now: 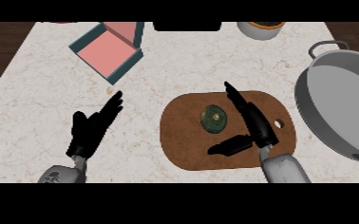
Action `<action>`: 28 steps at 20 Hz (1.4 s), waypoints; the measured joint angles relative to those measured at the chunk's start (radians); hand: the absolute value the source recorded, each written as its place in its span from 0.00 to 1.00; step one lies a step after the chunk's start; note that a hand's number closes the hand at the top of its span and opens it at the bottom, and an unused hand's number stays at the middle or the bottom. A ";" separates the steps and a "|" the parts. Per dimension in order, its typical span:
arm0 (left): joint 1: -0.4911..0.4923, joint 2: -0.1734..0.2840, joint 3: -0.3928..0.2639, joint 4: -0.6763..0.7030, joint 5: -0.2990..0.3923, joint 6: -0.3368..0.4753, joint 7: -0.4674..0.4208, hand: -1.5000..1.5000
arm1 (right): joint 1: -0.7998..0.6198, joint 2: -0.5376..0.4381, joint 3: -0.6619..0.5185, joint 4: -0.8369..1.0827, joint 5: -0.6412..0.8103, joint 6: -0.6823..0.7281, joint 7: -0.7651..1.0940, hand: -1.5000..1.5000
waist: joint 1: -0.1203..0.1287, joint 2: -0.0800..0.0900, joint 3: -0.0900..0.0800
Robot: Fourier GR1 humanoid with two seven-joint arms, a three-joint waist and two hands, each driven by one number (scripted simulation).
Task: Pick the squash from the cutting board and place it in the pot
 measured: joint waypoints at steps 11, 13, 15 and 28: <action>-0.003 -0.023 0.031 -0.033 -0.022 -0.034 0.043 0.50 | -0.106 0.053 -0.045 0.321 0.040 -0.013 -0.288 1.00 | 0.006 -0.012 -0.007; -0.005 -0.033 0.030 -0.033 -0.037 -0.028 0.048 0.50 | -0.139 0.061 -0.050 0.378 0.054 -0.023 -0.329 1.00 | 0.004 -0.013 -0.008; -0.001 -0.038 0.028 -0.028 -0.049 -0.027 0.035 0.50 | -0.156 0.064 -0.056 0.420 0.042 -0.030 -0.374 1.00 | 0.004 -0.015 -0.010; 0.039 -0.028 0.081 -0.028 -0.047 -0.022 0.022 0.50 | -0.061 0.031 -0.223 0.432 -0.125 -0.132 -0.605 1.00 | -0.055 -0.041 -0.013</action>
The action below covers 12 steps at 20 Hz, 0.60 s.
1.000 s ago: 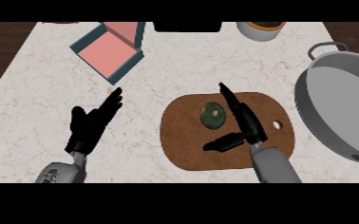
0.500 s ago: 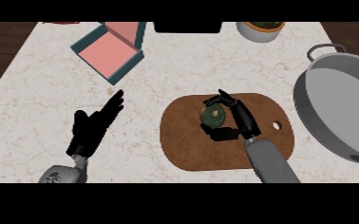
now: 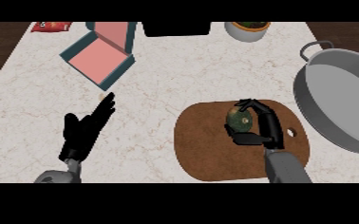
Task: Pick the squash from the cutting board and place it in the pot
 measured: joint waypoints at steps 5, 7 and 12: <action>0.035 0.010 0.035 -0.008 0.013 0.020 -0.003 0.50 | 0.168 -0.124 -0.214 -0.060 -0.111 -0.104 -0.042 1.00 | -0.070 -0.005 -0.005; 0.044 0.014 0.036 -0.016 0.015 0.016 -0.005 0.50 | 0.261 -0.178 -0.295 -0.068 -0.148 -0.118 -0.072 1.00 | -0.070 0.003 -0.002; 0.031 0.013 0.020 -0.017 0.011 -0.006 -0.006 0.50 | 0.499 -0.258 -0.431 -0.160 -0.207 -0.138 -0.101 1.00 | -0.027 0.024 0.005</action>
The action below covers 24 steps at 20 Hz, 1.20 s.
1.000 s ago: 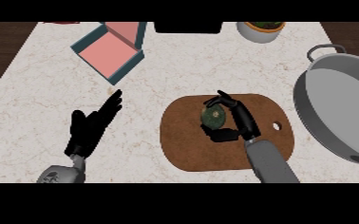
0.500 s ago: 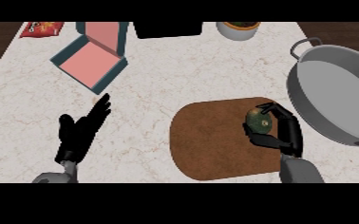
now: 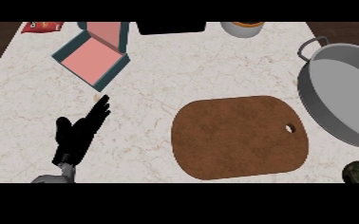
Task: Pick the squash from the cutting board and place it in the pot
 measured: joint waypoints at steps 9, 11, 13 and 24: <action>-0.030 -0.023 -0.034 -0.034 -0.016 -0.014 0.044 0.50 | 0.313 -0.016 -0.063 -0.418 0.064 -0.154 0.177 1.00 | 0.059 0.014 0.004; -0.045 -0.033 -0.038 -0.022 -0.019 -0.016 0.047 0.50 | 0.352 -0.027 -0.069 -0.502 0.100 -0.187 0.239 1.00 | 0.064 0.015 0.005; -0.063 -0.022 -0.022 -0.010 -0.011 -0.029 0.048 0.50 | 0.366 -0.055 -0.061 -0.589 0.146 -0.219 0.345 1.00 | 0.070 0.017 0.005; -0.084 -0.048 -0.027 0.028 -0.036 -0.033 0.019 0.50 | 0.215 -0.350 -0.044 -0.787 0.380 -0.187 0.982 1.00 | 0.092 0.020 0.005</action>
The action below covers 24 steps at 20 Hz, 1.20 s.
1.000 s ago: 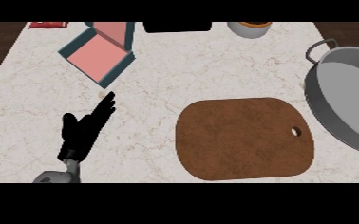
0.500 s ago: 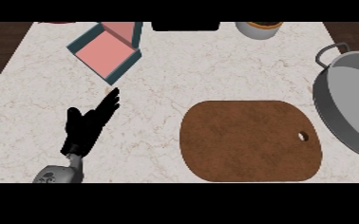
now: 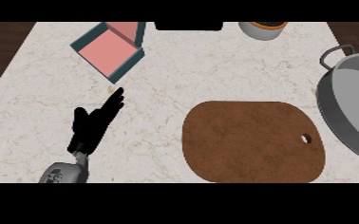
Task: Pick the squash from the cutting board and place it in the pot
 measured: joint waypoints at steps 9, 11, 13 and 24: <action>-0.023 -0.001 0.008 0.024 -0.007 -0.020 -0.003 0.50 | -0.356 -0.190 0.147 0.250 0.114 0.165 0.227 1.00 | 0.014 0.002 0.002; -0.025 -0.006 0.004 0.022 -0.012 -0.018 0.002 0.50 | -0.438 -0.210 0.202 0.331 0.153 0.196 0.251 1.00 | 0.021 0.003 0.002; -0.033 -0.008 0.004 0.038 -0.015 -0.021 -0.006 0.50 | -0.495 -0.224 0.257 0.407 0.207 0.219 0.272 1.00 | 0.027 0.005 0.002; -0.044 -0.014 0.003 0.036 -0.017 -0.033 -0.002 0.50 | -0.799 -0.181 0.443 0.828 0.317 0.491 0.409 0.00 | 0.044 0.009 0.003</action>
